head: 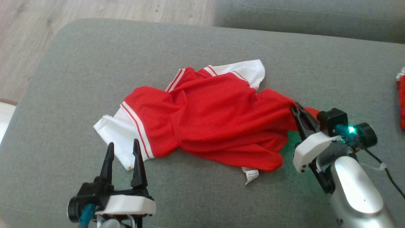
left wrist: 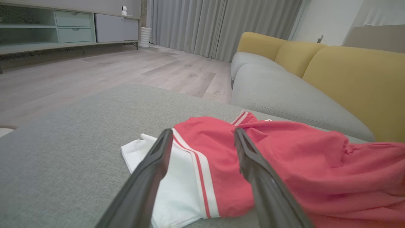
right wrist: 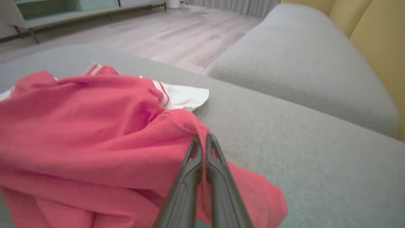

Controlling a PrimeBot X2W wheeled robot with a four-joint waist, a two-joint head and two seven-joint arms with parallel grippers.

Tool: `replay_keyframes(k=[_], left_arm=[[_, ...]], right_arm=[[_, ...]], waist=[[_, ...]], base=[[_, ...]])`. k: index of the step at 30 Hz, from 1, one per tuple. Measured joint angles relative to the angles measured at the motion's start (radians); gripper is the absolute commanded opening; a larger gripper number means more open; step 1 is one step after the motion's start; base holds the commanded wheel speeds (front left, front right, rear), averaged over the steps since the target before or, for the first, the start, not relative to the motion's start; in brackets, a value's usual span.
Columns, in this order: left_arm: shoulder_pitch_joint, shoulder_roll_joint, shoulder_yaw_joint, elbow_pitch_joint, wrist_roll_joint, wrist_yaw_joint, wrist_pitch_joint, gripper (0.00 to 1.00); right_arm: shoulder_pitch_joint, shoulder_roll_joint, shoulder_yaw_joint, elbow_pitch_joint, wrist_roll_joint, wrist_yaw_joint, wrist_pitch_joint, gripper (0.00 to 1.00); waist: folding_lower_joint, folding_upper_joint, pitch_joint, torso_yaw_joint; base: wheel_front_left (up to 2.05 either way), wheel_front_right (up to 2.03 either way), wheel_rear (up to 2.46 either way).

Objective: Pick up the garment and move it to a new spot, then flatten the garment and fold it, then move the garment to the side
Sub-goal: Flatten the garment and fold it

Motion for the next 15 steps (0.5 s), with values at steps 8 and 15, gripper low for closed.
replay_keyframes(k=[8, 15], left_arm=[[0.004, 0.000, 0.004, -0.007, 0.000, 0.000, -0.001, 1.00], [0.009, 0.000, 0.014, -0.037, 0.000, 0.001, -0.002, 1.00]], right_arm=[[0.001, -0.026, 0.019, -0.257, 0.008, 0.000, -0.004, 0.00], [0.009, -0.054, -0.002, -0.556, 0.005, 0.000, 0.080, 0.00]], waist=[[-0.0001, 0.0000, -0.040, -0.043], [-0.0001, 0.0000, -0.053, -0.049]], base=[[0.00, 0.00, 0.00], [0.00, 0.00, 0.00]])
